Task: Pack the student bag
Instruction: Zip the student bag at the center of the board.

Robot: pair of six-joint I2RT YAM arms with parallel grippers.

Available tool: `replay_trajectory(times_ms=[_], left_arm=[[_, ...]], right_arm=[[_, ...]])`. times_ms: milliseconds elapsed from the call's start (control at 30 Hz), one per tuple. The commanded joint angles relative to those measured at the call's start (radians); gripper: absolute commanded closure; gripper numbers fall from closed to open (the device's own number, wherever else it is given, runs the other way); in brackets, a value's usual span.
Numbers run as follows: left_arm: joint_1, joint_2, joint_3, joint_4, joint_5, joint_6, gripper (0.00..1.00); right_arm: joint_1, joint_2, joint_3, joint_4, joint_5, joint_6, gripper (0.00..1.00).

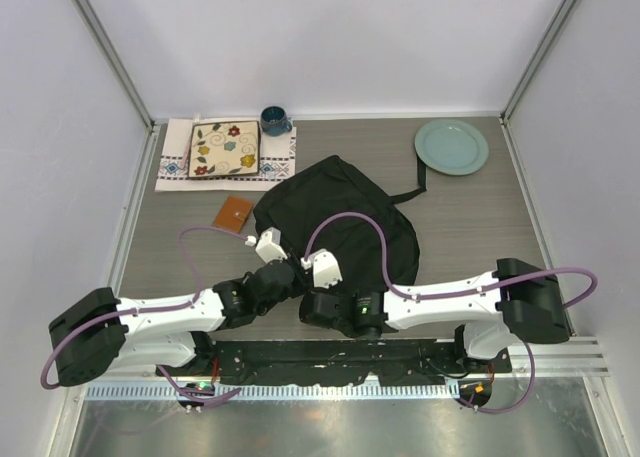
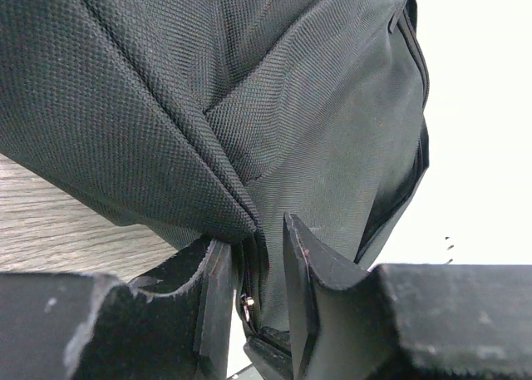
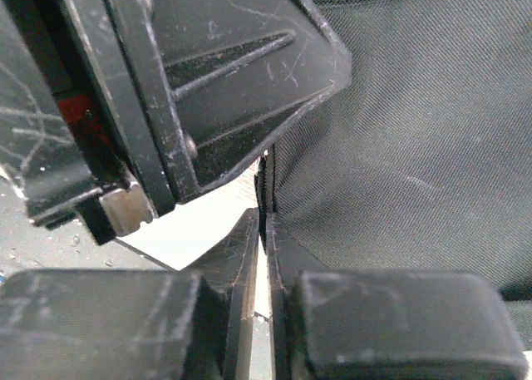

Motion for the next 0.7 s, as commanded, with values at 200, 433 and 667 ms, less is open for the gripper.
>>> replay_trajectory(times_ms=[200, 433, 667], left_arm=[[-0.001, 0.0, 0.02, 0.083, -0.023, 0.015, 0.68], [-0.001, -0.002, 0.02, 0.081, -0.023, 0.015, 0.68], [-0.001, 0.0, 0.018, 0.074, -0.029, 0.016, 0.68]], right_arm=[[0.056, 0.077, 0.131, -0.142, 0.115, 0.066, 0.73], [0.068, 0.097, 0.162, -0.19, 0.121, 0.089, 0.96], [0.07, -0.044, 0.07, -0.074, -0.012, 0.157, 0.99]])
